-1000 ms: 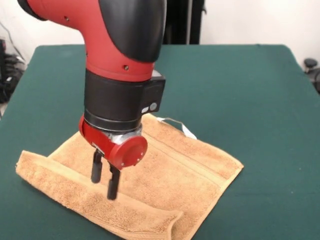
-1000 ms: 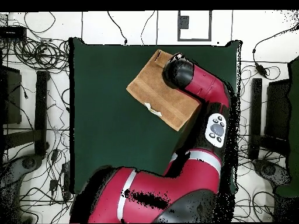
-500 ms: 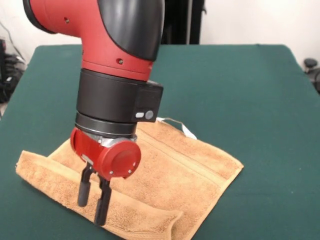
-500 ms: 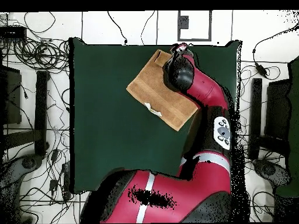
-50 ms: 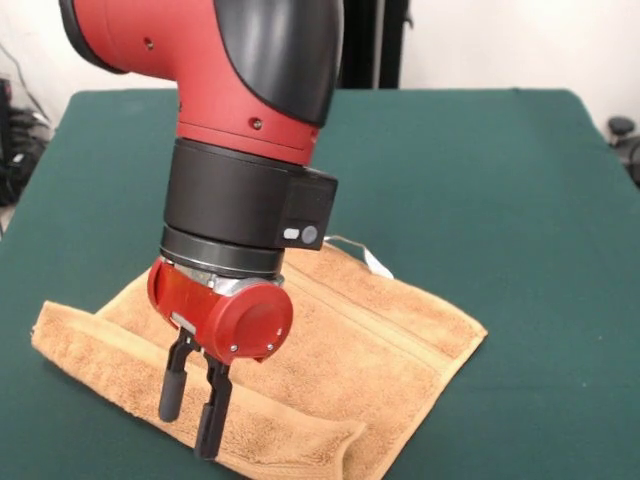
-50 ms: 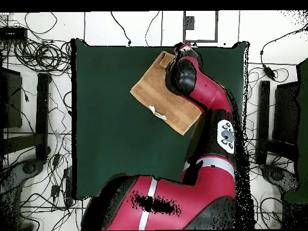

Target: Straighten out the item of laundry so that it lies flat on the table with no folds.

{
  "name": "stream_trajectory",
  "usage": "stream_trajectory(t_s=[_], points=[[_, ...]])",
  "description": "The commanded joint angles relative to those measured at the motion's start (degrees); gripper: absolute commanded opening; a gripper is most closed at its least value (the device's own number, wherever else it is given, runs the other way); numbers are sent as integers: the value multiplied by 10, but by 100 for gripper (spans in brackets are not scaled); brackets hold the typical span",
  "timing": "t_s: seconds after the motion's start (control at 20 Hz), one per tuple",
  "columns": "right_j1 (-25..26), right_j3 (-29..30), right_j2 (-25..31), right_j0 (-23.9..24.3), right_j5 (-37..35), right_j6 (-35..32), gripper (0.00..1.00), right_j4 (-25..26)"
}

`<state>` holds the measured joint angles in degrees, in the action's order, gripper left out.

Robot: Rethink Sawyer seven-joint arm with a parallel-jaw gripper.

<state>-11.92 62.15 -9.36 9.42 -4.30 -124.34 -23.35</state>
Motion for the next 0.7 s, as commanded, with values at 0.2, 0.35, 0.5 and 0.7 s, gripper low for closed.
stream_trajectory(t_s=[0.2,0.35,0.5,0.7], points=[[-2,96,73,-27,-74,-107,100,-24],[2,88,83,-22,-85,-84,100,-12],[3,79,76,-30,-119,-71,100,-5],[-4,78,50,-51,-169,-69,100,1]])
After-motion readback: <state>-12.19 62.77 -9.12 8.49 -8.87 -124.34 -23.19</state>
